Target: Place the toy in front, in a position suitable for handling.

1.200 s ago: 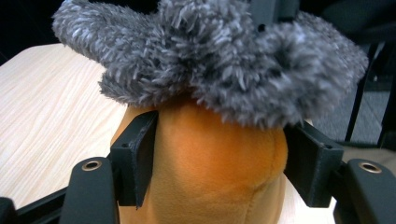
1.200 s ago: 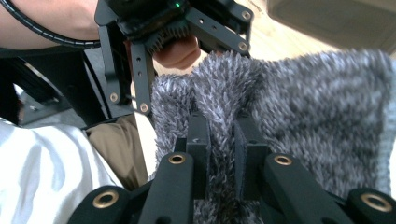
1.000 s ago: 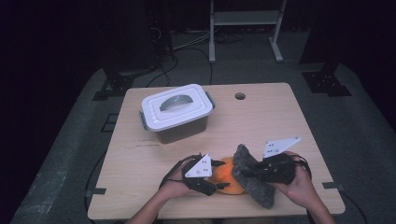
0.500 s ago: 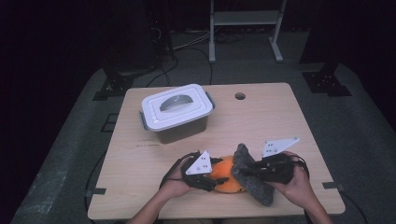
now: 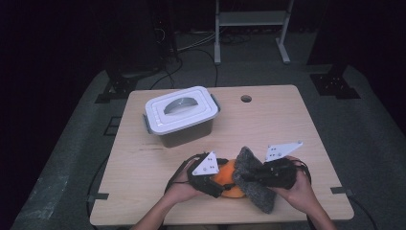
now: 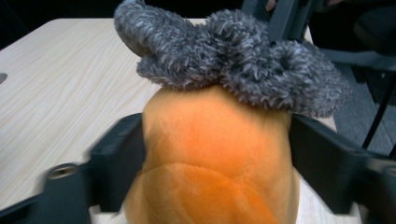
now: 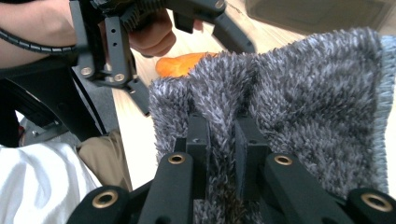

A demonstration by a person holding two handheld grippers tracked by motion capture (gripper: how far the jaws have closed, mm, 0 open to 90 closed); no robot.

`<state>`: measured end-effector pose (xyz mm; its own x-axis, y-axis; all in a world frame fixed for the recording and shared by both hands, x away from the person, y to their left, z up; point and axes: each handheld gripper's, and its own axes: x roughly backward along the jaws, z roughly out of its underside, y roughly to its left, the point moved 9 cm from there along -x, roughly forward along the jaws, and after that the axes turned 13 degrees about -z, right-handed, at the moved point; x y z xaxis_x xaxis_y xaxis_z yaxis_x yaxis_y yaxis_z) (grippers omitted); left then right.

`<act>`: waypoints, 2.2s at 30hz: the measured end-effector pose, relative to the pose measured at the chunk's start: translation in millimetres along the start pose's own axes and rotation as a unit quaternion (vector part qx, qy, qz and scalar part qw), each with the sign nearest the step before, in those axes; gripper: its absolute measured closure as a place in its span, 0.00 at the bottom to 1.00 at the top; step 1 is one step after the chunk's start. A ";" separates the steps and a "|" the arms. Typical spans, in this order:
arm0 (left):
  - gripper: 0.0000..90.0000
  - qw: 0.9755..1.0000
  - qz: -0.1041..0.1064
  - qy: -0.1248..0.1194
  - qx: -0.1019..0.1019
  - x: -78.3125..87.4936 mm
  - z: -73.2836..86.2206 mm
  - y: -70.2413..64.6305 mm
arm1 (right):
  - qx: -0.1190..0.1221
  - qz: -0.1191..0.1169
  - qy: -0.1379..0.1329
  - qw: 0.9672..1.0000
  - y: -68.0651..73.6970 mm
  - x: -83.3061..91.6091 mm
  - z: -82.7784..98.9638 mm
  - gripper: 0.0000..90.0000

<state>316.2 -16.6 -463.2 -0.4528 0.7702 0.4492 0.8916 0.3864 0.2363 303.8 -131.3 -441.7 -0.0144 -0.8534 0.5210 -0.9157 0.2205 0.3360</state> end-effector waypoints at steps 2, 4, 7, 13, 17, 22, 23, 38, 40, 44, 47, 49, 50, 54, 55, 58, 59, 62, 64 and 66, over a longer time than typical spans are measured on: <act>0.39 1.000 0.003 0.003 0.007 1.3 2.3 1.2 | -0.003 0.000 -0.002 1.000 -1.7 3.6 1.5 0.86; 0.40 1.000 0.005 0.006 0.010 2.5 5.1 3.1 | -0.010 0.008 0.002 1.000 -7.0 8.2 7.9 0.86; 0.40 1.000 0.012 0.007 0.017 5.3 8.4 4.3 | -0.038 0.019 0.000 0.999 -18.4 17.2 21.5 0.86; 0.35 0.999 0.029 0.021 0.013 8.2 9.0 1.9 | -0.042 0.010 -0.015 0.999 -15.7 16.8 17.9 0.86; 0.22 0.999 0.031 0.027 0.020 9.4 3.5 3.0 | -0.035 -0.004 -0.002 0.999 -13.1 9.8 20.3 0.86; 0.18 0.998 0.028 0.047 0.043 1.4 6.8 4.7 | -0.034 -0.006 0.001 0.999 -12.8 7.3 23.5 0.86; 0.27 0.998 0.024 0.042 0.039 0.7 7.7 4.8 | -0.036 -0.004 0.001 0.999 -13.2 7.3 23.2 0.86; 0.30 1.000 0.007 0.006 0.004 -1.6 2.7 2.3 | -0.043 -0.002 -0.021 0.999 -19.2 5.0 11.9 0.86; 0.23 0.999 0.023 -0.006 0.044 1.6 -2.2 5.5 | -0.046 -0.013 -0.015 0.999 -17.2 3.4 15.3 0.86; 0.33 0.999 0.016 0.002 0.048 -0.5 3.8 10.0 | -0.040 -0.015 -0.006 0.999 -13.3 -0.5 17.5 0.86; 0.37 0.998 0.021 0.005 0.052 -1.2 6.1 9.4 | -0.039 -0.014 -0.001 0.999 -14.9 1.4 19.4 0.86; 0.37 0.998 0.024 0.008 0.054 -0.7 7.8 10.0 | -0.048 -0.011 0.000 0.999 -18.5 5.5 23.8 0.86; 0.37 0.998 0.026 0.008 0.056 -0.4 8.9 10.2 | -0.052 -0.006 0.001 0.999 -21.7 8.3 27.2 0.86; 0.37 0.998 0.031 0.009 0.056 0.4 10.8 8.5 | -0.069 0.023 0.005 0.997 -30.7 17.8 36.5 0.86; 0.37 0.998 0.034 0.010 0.054 0.5 10.9 7.5 | -0.060 0.029 0.003 0.998 -29.0 18.8 34.0 0.86; 0.36 0.998 0.041 0.011 0.043 1.0 12.1 4.1 | -0.037 0.023 -0.013 0.999 -19.1 16.5 20.4 0.86; 0.36 0.998 0.042 0.011 0.042 1.4 12.1 3.5 | -0.033 0.017 -0.014 0.999 -16.1 14.4 17.5 0.86; 0.34 0.997 0.056 0.012 0.044 3.8 10.7 1.8 | -0.031 0.012 0.005 0.999 -16.1 7.2 21.5 0.86; 0.28 0.995 0.080 -0.001 0.063 6.7 4.9 1.1 | -0.033 0.006 0.014 0.999 -17.4 6.0 26.5 0.86; 0.19 0.994 0.073 -0.002 0.077 5.7 2.7 5.4 | -0.034 0.003 0.017 0.999 -16.1 7.1 28.8 0.86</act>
<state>318.5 -8.8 -461.7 -0.3182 0.8256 0.4660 0.9389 0.3424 0.0346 306.8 -154.5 -465.9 -0.0040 -0.8357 0.5492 -0.8863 0.2573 0.3851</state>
